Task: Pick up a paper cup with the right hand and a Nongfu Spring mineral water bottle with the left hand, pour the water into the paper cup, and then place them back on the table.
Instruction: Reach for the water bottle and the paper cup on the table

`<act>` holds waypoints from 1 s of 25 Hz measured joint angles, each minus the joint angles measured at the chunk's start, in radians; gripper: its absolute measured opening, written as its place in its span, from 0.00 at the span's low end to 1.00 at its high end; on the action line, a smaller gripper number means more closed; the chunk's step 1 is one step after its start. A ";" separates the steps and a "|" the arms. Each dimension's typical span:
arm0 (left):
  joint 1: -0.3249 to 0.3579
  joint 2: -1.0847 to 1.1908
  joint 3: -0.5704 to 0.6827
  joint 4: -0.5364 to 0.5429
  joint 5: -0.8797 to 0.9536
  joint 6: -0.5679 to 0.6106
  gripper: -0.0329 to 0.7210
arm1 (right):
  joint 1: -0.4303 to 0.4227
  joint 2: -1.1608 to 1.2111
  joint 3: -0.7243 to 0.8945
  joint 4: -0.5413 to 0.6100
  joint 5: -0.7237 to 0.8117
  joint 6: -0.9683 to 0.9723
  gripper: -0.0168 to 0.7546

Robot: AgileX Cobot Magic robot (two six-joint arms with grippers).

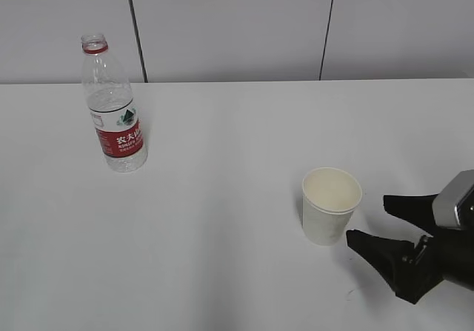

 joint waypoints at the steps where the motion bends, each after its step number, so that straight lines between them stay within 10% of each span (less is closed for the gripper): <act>1: 0.000 0.000 0.000 0.000 0.000 0.000 0.66 | 0.000 0.013 -0.004 -0.003 -0.003 -0.004 0.88; 25: 0.000 0.000 0.000 0.000 0.000 0.000 0.66 | 0.034 0.269 -0.081 0.038 -0.032 -0.008 0.89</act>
